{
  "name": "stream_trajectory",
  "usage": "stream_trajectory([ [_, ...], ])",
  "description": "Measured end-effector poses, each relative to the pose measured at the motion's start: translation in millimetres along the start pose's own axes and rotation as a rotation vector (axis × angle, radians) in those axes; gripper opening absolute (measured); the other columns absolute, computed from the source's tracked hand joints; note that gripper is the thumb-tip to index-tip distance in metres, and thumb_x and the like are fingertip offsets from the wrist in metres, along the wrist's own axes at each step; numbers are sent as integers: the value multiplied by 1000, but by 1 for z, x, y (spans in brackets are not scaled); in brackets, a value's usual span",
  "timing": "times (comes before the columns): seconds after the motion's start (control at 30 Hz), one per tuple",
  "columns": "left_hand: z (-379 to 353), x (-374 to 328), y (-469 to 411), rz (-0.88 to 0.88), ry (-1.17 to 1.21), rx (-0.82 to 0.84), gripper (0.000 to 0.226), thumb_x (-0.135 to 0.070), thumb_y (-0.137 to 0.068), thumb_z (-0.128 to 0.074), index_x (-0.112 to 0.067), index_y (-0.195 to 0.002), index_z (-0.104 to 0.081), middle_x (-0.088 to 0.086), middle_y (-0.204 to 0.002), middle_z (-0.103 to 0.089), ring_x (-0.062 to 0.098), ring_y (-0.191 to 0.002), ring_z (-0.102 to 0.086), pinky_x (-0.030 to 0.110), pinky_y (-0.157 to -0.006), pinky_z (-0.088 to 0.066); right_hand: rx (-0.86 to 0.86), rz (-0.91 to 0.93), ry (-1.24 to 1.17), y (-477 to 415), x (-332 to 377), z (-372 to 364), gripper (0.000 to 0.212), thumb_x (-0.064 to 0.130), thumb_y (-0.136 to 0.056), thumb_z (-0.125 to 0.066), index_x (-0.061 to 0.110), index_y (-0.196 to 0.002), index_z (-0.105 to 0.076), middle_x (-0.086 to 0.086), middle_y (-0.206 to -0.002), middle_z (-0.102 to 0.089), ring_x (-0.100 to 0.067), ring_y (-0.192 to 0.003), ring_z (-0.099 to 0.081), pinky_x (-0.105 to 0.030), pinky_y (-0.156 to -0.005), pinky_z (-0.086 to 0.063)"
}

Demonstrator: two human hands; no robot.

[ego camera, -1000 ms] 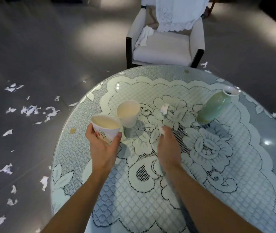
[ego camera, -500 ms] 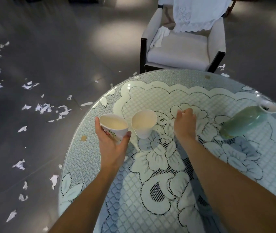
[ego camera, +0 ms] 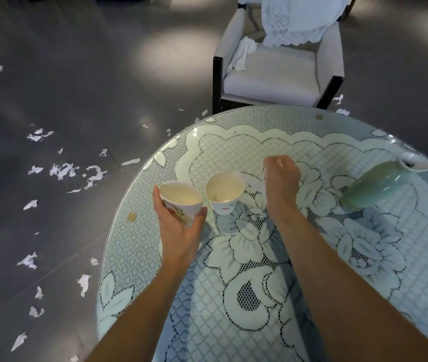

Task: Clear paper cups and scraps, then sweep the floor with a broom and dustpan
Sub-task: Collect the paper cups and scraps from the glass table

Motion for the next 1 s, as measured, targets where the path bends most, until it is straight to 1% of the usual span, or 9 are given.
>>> stream_trajectory([
  [0.07, 0, 3, 2, 2, -11, 3, 104, -42, -72, -73, -48, -141, 5, 2, -156, -22, 17, -139, -28, 40, -113, -28, 30, -29, 118, 5, -30, 4, 5, 13, -89, -61, 15, -90, -57, 7, -80, -55, -7, -63, -49, -14, -53, -44],
  [0.17, -1, 5, 4, 1, -24, 8, 104, -45, -73, -72, -47, -143, 5, 2, -157, -21, 18, -140, -27, 42, -114, -28, 124, 55, 417, 15, -65, 0, 28, 6, -84, -68, 13, -108, -57, -7, -114, -51, -20, -95, -55, -17, -68, -48],
  [0.27, -1, 5, 5, -1, -17, 11, 106, -43, -73, -72, -41, -147, 4, 2, -157, -22, 17, -140, -27, 38, -114, -28, 79, 301, 727, 27, -69, -1, 16, 20, -90, -63, 15, -105, -61, -7, -122, -48, -25, -114, -45, -37, -93, -36],
  [0.4, 0, 4, 6, -13, -16, 14, 104, -43, -74, -71, -43, -144, 5, 3, -157, -20, 17, -141, -26, 38, -115, -27, 102, 405, 897, 33, -77, -2, 19, 5, -92, -55, 11, -110, -60, -14, -125, -47, -27, -113, -44, -38, -93, -38],
  [0.47, 1, 4, 7, -11, -17, 8, 103, -43, -74, -71, -44, -143, 5, 4, -157, -21, 17, -140, -28, 37, -113, -27, 74, 324, 747, 31, -73, 5, 18, 2, -94, -51, 9, -109, -59, -12, -116, -49, -22, -100, -50, -29, -81, -53],
  [0.57, 1, 3, 7, -6, -5, 10, 105, -43, -74, -72, -40, -147, 4, 4, -156, -22, 14, -138, -28, 32, -111, -27, -126, 43, 237, 16, -56, 27, 18, 11, -99, -45, 4, -115, -52, -6, -96, -58, -8, -68, -53, -11, -49, -47],
  [0.73, 2, -1, 7, -14, 9, 12, 106, -45, -75, -72, -40, -148, 6, 5, -157, -21, 16, -140, -28, 34, -112, -27, -69, -125, -177, -5, -12, 32, 30, 38, -96, -52, 13, -82, -63, -1, -84, -62, -9, -60, -58, -12, -43, -46],
  [0.87, 2, -4, 9, -24, 3, 7, 106, -37, -78, -75, -41, -147, 5, 4, -156, -22, 13, -138, -28, 34, -112, -27, -99, -146, -251, 3, -11, 50, 29, 38, -91, -59, 14, -74, -61, -5, -81, -63, -4, -40, -53, -15, -36, -41],
  [1.0, 1, -8, 13, -31, 4, 3, 107, -43, -75, -73, -35, -149, 4, 5, -157, -20, 13, -139, -27, 26, -109, -26, -120, -190, -119, 16, -36, 65, 40, 48, -95, -48, 16, -72, -55, 1, -74, -58, -7, -51, -46, -17, -39, -39],
])
Point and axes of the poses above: each hand's wrist, its own y-axis away from the middle knuckle, its own z-axis out of the back of the hand, x = y × z, the point moved 7 cm from there along -y, towards the middle knuckle
